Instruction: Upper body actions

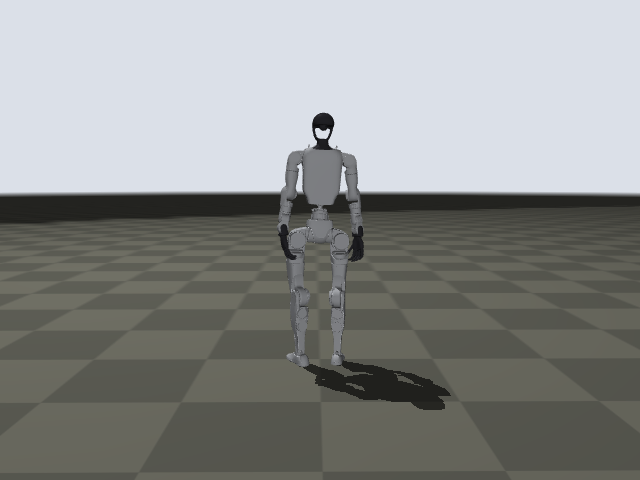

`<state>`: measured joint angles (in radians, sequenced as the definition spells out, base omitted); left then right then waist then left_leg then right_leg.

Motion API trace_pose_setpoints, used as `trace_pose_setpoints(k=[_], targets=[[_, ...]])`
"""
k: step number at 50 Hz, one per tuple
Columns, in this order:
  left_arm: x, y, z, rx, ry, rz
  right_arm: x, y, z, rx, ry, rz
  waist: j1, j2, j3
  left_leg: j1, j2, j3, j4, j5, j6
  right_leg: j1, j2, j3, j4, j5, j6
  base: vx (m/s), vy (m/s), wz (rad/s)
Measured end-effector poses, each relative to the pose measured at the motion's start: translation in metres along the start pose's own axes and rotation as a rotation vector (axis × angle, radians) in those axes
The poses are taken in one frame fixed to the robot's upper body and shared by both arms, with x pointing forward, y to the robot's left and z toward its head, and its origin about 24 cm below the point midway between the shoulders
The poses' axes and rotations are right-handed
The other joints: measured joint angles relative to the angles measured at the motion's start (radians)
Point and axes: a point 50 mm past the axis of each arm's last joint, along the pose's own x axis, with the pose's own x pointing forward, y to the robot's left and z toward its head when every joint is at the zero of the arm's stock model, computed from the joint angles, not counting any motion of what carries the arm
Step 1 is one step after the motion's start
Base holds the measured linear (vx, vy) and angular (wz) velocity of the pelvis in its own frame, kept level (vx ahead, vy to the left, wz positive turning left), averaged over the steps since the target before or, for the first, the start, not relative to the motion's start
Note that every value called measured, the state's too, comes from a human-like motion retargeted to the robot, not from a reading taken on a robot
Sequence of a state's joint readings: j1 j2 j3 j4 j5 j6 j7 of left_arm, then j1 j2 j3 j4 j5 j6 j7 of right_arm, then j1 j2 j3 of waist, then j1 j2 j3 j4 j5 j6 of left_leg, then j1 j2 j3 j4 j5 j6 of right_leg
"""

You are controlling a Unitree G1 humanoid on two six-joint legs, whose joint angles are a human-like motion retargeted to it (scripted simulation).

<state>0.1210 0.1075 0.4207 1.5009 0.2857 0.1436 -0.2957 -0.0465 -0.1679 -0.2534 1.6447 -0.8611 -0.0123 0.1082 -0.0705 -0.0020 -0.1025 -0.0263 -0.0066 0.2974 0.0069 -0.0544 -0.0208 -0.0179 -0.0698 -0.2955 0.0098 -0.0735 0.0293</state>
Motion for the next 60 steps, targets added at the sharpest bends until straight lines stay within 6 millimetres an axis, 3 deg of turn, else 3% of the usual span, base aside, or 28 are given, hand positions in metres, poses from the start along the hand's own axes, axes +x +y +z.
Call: trace_pose_setpoints(k=[12, 21, 30, 35, 40, 44, 47, 53, 55, 57, 60], targets=[[0.0, 0.001, 0.003, 0.006, -0.01, 0.004, 0.0, 0.001, -0.002, 0.004, 0.006, 0.004, -0.004, -0.012, -0.004, -0.019, -0.008, -0.014, 0.01, 0.003, 0.002, 0.0, -0.009, -0.017, -0.006, -0.001, 0.005, 0.0, 0.01, 0.06], [-0.004, 0.007, 0.018, 0.034, -0.049, 0.027, -0.001, -0.005, -0.003, 0.016, -0.012, -0.018, 0.003, -0.043, 0.014, -0.047, -0.033, -0.05, 0.019, 0.012, 0.018, -0.003, -0.034, -0.038, 0.001, -0.006, 0.021, -0.01, 0.04, 0.17], [-0.016, 0.031, 0.041, 0.024, -0.117, 0.096, -0.002, -0.019, 0.002, 0.057, -0.104, -0.066, 0.01, -0.075, 0.083, -0.067, -0.03, -0.094, 0.024, 0.023, 0.037, -0.034, -0.044, -0.042, 0.085, -0.036, 0.047, -0.02, 0.01, 0.13], [-0.026, 0.05, 0.053, -0.055, -0.151, 0.14, -0.005, -0.033, -0.001, 0.119, -0.132, -0.117, 0.008, -0.088, 0.122, -0.075, 0.001, -0.087, 0.017, 0.028, 0.037, -0.091, -0.025, 0.029, 0.149, 0.009, 0.069, -0.07, -0.02, -0.17], [-0.039, 0.077, 0.051, -0.102, -0.152, 0.208, -0.009, -0.047, -0.016, 0.212, -0.128, -0.17, 0.015, -0.105, 0.125, -0.09, 0.031, -0.045, 0.012, 0.028, 0.029, -0.144, -0.013, 0.171, 0.174, 0.028, 0.092, -0.07, -0.07, -0.51], [-0.053, 0.101, 0.056, -0.138, -0.193, 0.338, -0.012, -0.053, -0.036, 0.305, -0.108, -0.208, -0.009, -0.113, 0.122, -0.111, 0.052, -0.053, 0.014, 0.037, 0.013, -0.136, -0.096, 0.019, 0.142, 0.037, 0.092, -0.05, -0.17, 0.09], [-0.063, 0.114, 0.066, -0.192, -0.249, 0.421, -0.014, -0.054, -0.054, 0.377, -0.088, -0.242, -0.009, -0.119, 0.114, -0.135, 0.069, -0.06, 0.018, 0.042, -0.002, -0.141, -0.154, -0.054, 0.11, 0.118, 0.073, -0.05, -0.24, 0.01], [-0.086, 0.132, 0.092, -0.276, -0.359, 0.429, -0.02, -0.053, -0.089, 0.514, -0.028, -0.308, -0.036, -0.136, 0.129, -0.192, 0.11, -0.087, 0.035, 0.061, -0.043, -0.166, -0.224, 0.021, 0.052, 0.264, 0.033, -0.15, -0.34, 0.11], [-0.098, 0.14, 0.105, -0.265, -0.392, 0.436, -0.021, -0.051, -0.098, 0.563, -0.015, -0.32, -0.057, -0.169, 0.151, -0.213, 0.098, -0.104, 0.044, 0.072, -0.064, -0.156, -0.26, 0.022, 0.034, 0.269, 0.122, -0.26, -0.5, 0.6], [-0.113, 0.148, 0.12, -0.236, -0.429, 0.466, -0.022, -0.047, -0.105, 0.609, -0.001, -0.328, -0.079, -0.191, 0.182, -0.23, 0.095, -0.124, 0.045, 0.09, -0.089, -0.148, -0.261, 0.033, 0.033, 0.2, 0.149, -0.27, -0.54, 0.93], [-0.14, 0.156, 0.151, -0.189, -0.506, 0.545, -0.025, -0.033, -0.123, 0.737, 0.059, -0.337, -0.068, -0.203, 0.275, -0.243, 0.105, -0.132, 0.042, 0.128, -0.132, -0.104, -0.266, -0.095, -0.014, 0.136, 0.174, -0.31, -0.44, 0.85]])
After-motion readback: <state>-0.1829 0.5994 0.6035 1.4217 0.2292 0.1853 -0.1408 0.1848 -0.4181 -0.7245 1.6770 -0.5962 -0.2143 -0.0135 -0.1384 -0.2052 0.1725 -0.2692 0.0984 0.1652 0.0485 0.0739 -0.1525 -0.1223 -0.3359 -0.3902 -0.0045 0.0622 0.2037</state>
